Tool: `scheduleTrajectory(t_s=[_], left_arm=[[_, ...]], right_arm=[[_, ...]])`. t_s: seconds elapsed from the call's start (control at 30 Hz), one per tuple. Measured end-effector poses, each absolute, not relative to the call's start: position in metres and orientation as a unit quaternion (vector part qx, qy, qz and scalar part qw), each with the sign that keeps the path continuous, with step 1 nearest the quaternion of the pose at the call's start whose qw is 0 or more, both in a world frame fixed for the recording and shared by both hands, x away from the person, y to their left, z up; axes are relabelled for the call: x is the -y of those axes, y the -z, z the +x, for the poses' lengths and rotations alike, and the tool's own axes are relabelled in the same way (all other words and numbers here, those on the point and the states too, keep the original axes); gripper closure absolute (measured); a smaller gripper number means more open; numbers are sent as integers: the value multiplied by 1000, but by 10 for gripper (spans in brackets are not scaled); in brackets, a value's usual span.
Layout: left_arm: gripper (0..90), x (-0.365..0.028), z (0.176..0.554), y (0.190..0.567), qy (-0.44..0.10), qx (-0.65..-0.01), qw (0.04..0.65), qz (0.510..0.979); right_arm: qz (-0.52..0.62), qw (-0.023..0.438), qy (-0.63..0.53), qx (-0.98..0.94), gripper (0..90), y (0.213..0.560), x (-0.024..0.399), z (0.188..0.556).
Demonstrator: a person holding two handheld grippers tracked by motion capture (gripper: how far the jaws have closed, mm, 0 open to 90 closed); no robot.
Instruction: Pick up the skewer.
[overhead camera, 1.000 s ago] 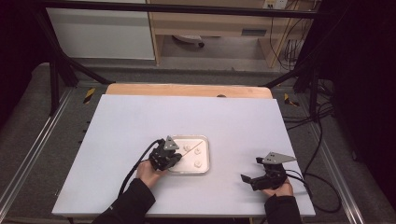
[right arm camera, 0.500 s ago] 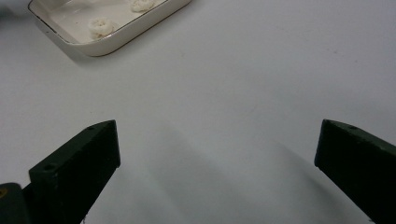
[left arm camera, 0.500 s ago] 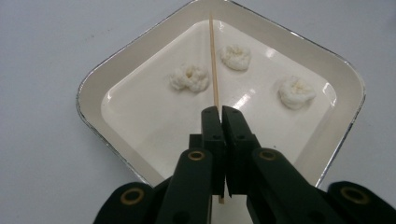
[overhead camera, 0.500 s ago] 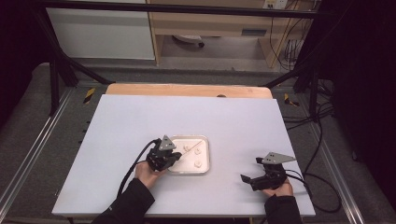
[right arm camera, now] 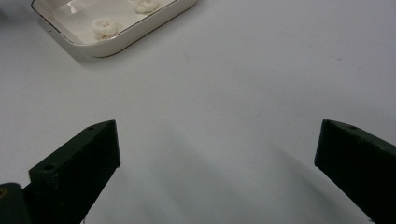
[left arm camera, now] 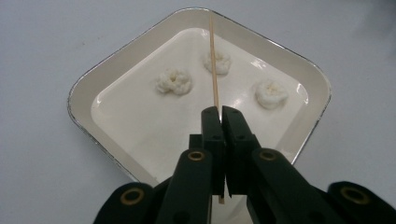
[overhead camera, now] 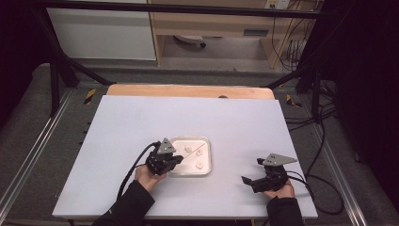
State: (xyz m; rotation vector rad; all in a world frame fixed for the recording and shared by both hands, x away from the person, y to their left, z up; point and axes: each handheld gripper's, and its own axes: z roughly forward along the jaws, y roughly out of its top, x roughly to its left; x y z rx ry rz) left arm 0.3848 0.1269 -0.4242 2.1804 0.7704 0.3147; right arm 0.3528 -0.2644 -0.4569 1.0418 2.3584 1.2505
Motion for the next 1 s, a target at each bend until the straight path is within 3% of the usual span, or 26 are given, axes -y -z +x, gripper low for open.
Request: scheduleTrajectory(t_s=[1.0], left_arm=[[885,-106,365,415,-107,-257,396,875]], right_arm=[[298,172,-398,-850,14,446,228,348]])
